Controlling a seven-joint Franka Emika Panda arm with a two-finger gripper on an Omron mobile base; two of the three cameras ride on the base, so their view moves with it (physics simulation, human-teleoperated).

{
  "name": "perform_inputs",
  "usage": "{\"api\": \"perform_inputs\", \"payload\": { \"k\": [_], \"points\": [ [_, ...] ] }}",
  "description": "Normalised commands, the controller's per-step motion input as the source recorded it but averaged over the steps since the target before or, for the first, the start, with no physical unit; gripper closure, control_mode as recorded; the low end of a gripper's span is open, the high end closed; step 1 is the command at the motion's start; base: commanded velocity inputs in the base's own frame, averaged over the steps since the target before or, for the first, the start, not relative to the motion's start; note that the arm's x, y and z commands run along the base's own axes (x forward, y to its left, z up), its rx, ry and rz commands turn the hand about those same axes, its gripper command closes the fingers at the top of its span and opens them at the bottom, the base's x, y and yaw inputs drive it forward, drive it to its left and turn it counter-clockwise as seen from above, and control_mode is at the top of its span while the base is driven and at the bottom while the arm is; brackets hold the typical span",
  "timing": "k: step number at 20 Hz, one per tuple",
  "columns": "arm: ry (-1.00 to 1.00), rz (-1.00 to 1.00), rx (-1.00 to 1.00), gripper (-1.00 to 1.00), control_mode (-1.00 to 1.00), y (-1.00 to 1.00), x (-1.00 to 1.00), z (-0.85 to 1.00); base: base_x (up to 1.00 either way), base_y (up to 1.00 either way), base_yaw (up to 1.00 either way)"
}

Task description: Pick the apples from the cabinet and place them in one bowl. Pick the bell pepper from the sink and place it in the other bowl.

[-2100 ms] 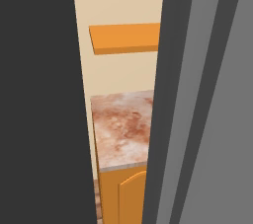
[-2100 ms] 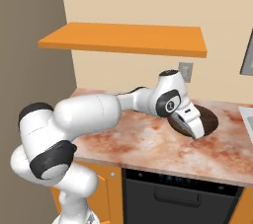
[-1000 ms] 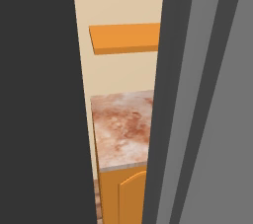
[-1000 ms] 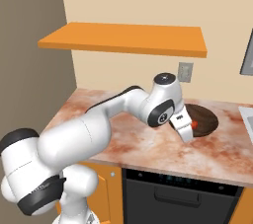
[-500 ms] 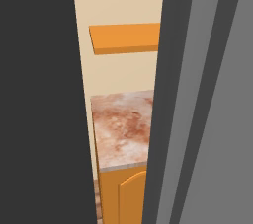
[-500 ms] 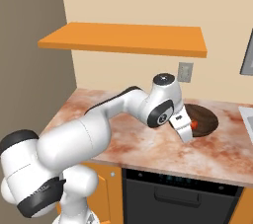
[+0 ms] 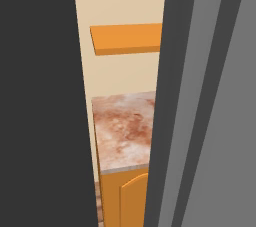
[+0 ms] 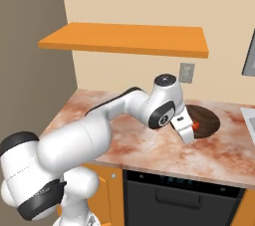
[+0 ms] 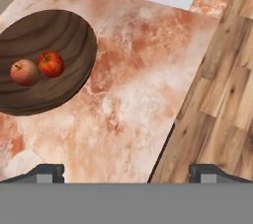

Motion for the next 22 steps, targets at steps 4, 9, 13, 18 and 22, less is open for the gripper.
{"api": "perform_inputs", "payload": {
  "k": [4,9,13,18,22],
  "points": [
    [-0.41,0.00,0.01,-1.00,-1.00,-0.02,-0.36,0.01,0.00,0.00,0.00],
    [-0.34,-0.05,0.00,-1.00,-1.00,-0.07,-0.32,0.01,0.00,0.00,0.00],
    [-0.03,-0.22,0.00,-1.00,-1.00,-0.16,-0.14,0.02,0.00,0.00,0.00],
    [0.02,-0.21,0.00,-1.00,-1.00,-0.06,-0.12,0.14,0.00,0.00,0.00],
    [0.00,-0.11,-0.02,-1.00,-1.00,-0.03,-0.23,0.11,0.00,0.00,0.00]
  ]
}}
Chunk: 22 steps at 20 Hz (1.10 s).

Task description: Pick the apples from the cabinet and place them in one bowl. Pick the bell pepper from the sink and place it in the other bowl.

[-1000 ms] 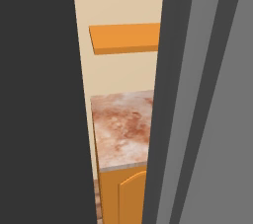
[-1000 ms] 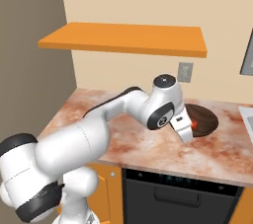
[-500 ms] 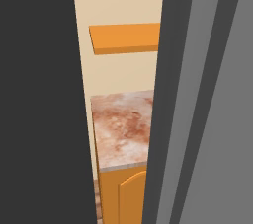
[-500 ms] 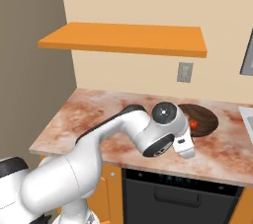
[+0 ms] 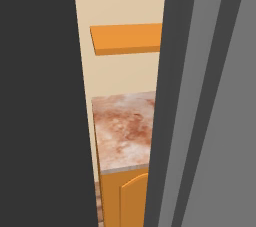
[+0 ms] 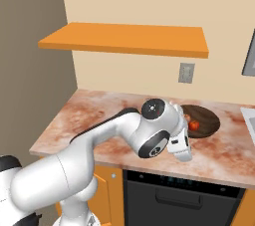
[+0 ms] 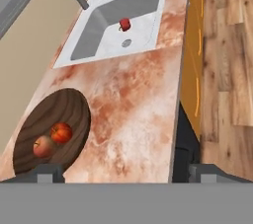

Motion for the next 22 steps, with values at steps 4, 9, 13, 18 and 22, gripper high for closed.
{"api": "perform_inputs", "payload": {
  "k": [4,9,13,18,22],
  "points": [
    [0.00,-0.03,-0.05,-1.00,-1.00,0.00,-0.15,0.08,0.00,0.00,0.00],
    [0.03,0.00,-0.07,-1.00,-1.00,0.01,-0.05,0.07,0.00,0.00,0.00],
    [0.07,0.00,-0.07,-1.00,-1.00,0.03,0.00,0.03,0.00,0.00,0.00],
    [0.02,0.00,-0.01,-1.00,-1.00,0.00,0.00,0.00,0.00,0.00,0.00],
    [0.00,0.00,0.00,-1.00,-1.00,0.00,0.00,0.00,0.00,0.00,0.00]
  ]
}}
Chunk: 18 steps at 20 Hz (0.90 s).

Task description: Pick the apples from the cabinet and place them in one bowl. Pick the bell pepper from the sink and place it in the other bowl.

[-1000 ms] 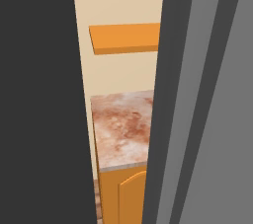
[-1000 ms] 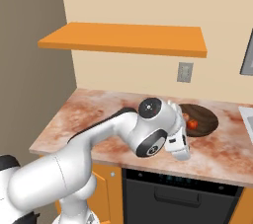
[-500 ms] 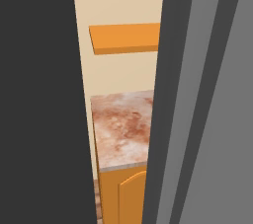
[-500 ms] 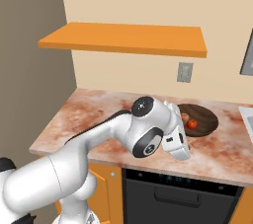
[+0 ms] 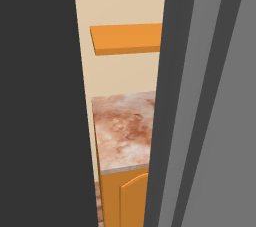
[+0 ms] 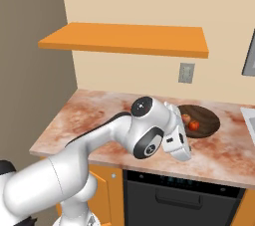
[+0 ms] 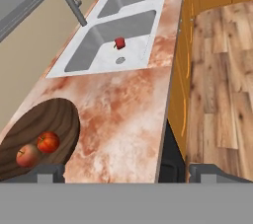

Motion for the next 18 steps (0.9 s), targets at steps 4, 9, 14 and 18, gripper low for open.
{"api": "perform_inputs", "payload": {
  "k": [4,9,14,18],
  "points": [
    [0.00,0.00,0.00,-1.00,-1.00,0.00,0.00,0.00,0.00,0.00,0.00],
    [0.00,0.00,0.00,-1.00,-1.00,0.00,0.00,0.00,0.00,0.00,0.00],
    [0.00,0.00,0.00,-1.00,1.00,0.00,0.00,0.00,-0.13,-0.05,0.00],
    [0.00,0.00,0.00,-1.00,1.00,0.00,0.00,0.00,-0.29,-0.17,-0.03]
  ]
}}
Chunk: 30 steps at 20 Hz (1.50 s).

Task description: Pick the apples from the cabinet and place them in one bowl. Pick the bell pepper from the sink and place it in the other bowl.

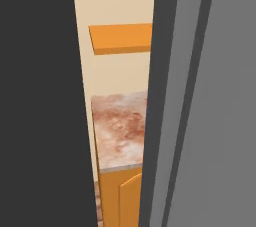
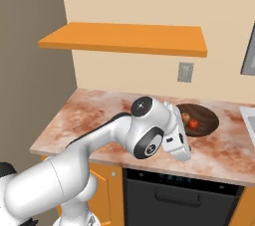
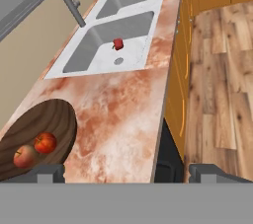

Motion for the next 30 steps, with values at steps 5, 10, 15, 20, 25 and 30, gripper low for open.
{"api": "perform_inputs", "payload": {
  "k": [5,10,15,20,25,30],
  "points": [
    [0.00,0.00,0.00,-1.00,1.00,0.00,0.00,0.00,-0.22,-0.24,-0.11],
    [0.00,0.00,0.00,-1.00,1.00,0.00,0.00,0.00,-0.11,-0.38,-0.11],
    [0.00,0.00,0.00,-1.00,1.00,0.00,0.00,0.00,-0.01,-0.50,-0.04],
    [0.00,0.00,0.00,-1.00,1.00,0.00,0.00,0.00,0.00,-0.58,0.01],
    [0.00,0.00,0.00,-1.00,1.00,0.00,0.00,0.00,0.00,-0.59,0.02],
    [0.00,0.00,0.00,-1.00,1.00,0.00,0.00,0.00,0.00,-0.58,0.02]
  ]
}}
